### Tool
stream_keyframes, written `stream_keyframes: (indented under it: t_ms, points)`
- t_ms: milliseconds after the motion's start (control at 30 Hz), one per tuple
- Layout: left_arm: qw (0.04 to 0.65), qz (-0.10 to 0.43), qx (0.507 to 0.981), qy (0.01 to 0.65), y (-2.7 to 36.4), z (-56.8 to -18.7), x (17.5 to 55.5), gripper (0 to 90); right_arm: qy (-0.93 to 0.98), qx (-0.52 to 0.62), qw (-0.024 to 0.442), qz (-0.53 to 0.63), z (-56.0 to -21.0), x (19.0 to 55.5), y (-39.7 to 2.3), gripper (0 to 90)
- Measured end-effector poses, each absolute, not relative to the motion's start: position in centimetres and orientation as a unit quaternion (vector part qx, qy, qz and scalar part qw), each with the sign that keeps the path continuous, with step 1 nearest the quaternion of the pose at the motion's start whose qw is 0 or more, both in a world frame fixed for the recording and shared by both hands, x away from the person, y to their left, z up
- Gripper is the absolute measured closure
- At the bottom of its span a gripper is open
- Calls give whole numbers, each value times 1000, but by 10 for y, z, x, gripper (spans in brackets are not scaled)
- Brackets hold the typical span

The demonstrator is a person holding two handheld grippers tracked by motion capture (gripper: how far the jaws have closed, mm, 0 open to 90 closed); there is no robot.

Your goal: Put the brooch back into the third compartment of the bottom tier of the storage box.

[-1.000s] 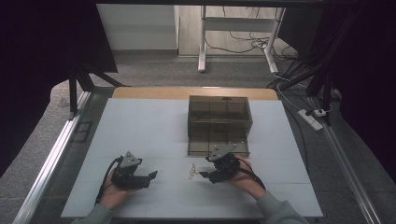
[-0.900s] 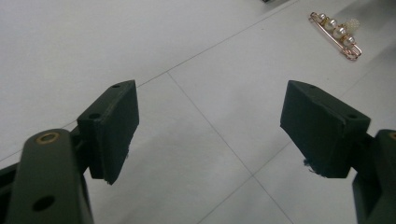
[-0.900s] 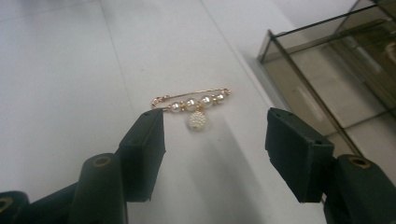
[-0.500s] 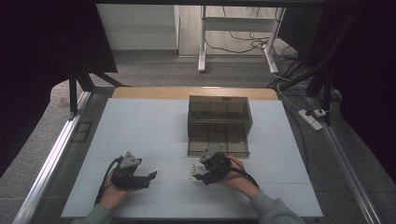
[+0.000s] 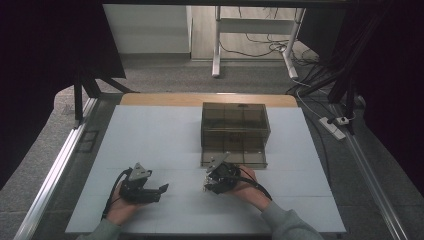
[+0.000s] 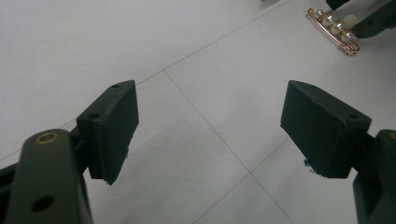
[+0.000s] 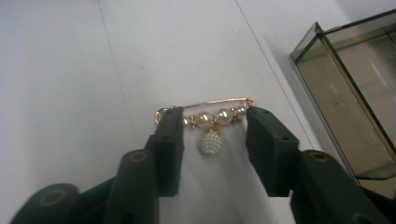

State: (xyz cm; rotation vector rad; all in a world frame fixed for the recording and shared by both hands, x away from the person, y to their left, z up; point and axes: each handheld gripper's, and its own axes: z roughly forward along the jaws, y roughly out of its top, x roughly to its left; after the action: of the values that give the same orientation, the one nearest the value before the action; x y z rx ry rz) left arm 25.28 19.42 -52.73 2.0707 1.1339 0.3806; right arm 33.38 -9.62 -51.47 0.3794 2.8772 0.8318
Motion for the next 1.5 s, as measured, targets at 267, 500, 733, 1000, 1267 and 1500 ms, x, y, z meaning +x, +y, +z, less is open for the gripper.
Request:
stream_keyframes:
  t_ms: [267,500,733,1000,1267,1500]
  points:
    - [364,151,808,438,193,-527,252,203,952,130,50,273,-515,335,-92,725]
    - [363,151,809,438,194,-528,252,203,953,127,55,268,-515,334,-90,791]
    - [363,152,809,437,194,-528,252,203,952,115,63,277,-515,333,-91,792]
    - [363,151,808,438,194,-528,253,202,941,121,62,310,-503,330,-97,793]
    - [366,148,806,440,195,-528,253,199,933,125,65,331,-493,329,-103,793]
    - [365,149,807,439,194,-528,253,198,926,132,70,348,-484,329,-110,793]
